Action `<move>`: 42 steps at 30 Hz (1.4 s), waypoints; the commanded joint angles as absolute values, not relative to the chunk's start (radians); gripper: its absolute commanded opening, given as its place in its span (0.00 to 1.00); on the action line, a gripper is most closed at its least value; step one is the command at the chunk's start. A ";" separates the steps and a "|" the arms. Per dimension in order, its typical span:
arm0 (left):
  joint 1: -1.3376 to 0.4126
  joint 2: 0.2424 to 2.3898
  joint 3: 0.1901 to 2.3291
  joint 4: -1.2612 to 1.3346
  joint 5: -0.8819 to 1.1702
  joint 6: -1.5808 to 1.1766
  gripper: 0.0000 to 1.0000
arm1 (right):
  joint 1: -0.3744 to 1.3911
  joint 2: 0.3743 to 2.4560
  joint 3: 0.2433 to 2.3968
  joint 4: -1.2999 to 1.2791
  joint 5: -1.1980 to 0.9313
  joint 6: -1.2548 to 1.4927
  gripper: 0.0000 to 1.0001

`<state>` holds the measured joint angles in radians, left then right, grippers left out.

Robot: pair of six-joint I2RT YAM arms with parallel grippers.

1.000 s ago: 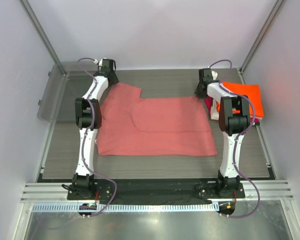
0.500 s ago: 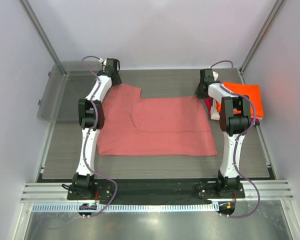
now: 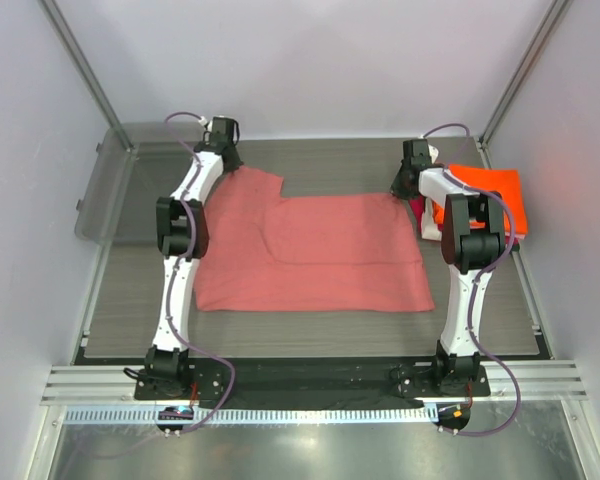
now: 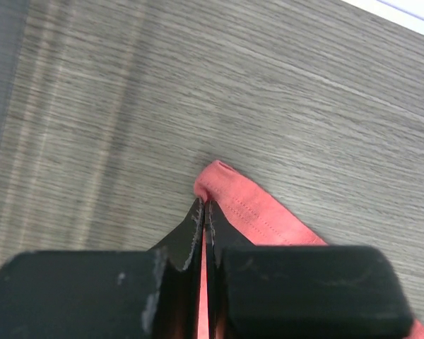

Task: Fold and stack the t-shirts
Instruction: Fold the tshirt

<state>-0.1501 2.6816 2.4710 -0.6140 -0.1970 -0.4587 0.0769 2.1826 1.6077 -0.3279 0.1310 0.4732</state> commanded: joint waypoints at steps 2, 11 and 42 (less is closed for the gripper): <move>-0.153 2.581 2.330 -0.513 -0.112 -0.422 0.00 | 0.075 2.108 1.598 -0.324 0.120 0.466 0.01; -0.182 2.347 2.063 -0.328 -0.138 -0.353 0.00 | 0.075 2.072 1.609 -0.354 0.104 0.463 0.01; -0.241 1.438 1.048 0.049 -0.248 -0.351 0.00 | 0.075 1.660 1.223 -0.382 0.167 0.460 0.01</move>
<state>-0.2245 1.5368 1.1084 -0.0422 -0.2016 -0.3550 0.0765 1.7496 1.2648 -0.3996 0.1444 0.4690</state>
